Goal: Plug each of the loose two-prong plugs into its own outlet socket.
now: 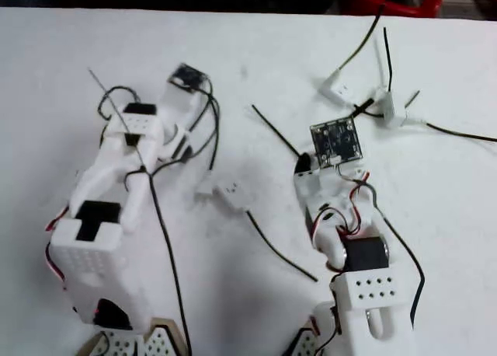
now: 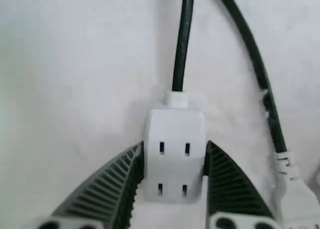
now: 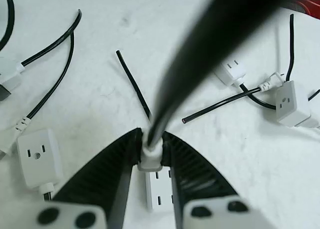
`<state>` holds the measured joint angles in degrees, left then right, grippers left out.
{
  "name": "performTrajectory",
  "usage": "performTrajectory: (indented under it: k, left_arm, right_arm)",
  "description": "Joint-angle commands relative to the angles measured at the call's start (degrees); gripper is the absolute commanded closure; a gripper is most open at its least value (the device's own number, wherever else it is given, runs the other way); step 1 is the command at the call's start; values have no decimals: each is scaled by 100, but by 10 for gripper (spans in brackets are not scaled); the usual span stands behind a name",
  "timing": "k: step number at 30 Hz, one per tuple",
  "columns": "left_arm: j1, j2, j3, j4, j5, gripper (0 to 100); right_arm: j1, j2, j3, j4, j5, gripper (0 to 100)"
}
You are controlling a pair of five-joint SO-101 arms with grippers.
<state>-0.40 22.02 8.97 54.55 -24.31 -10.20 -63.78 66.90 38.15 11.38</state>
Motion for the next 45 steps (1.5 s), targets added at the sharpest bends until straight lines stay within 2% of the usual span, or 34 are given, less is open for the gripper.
performTrajectory:
  k: [1,6,11,16,19,23,28,32,40,45]
  left_arm:
    - [303,-4,-237,62,-281,893]
    - [576,-295,-211,79,-299,981]
    - [989,-927,26,290,-299,978]
    - [1209,-1437,730,-202,-308,977]
    - [1051,-1420,1064,-703,-308,976]
    - [716,-1253,1125,-914,-308,960]
    - [505,-963,1125,-879,-510,823]
    - [330,-1191,1090,-870,-70,717]
    - [119,-2774,1099,-88,79,708]
    - [-593,-3459,1099,334,580,725]
  right_arm:
    - [-48,-101,-62,-92,123,981]
    - [-48,-101,-62,-92,141,981]
    - [-40,-101,-62,-101,149,981]
    - [-31,-101,-62,-101,149,981]
    - [-31,-101,-62,-101,149,981]
    - [-40,-101,-62,-101,149,981]
    - [-48,-101,-62,-101,149,981]
    - [-57,-101,-62,-92,149,981]
    - [-365,-101,-62,-31,167,981]
    - [-664,-101,-70,101,167,981]
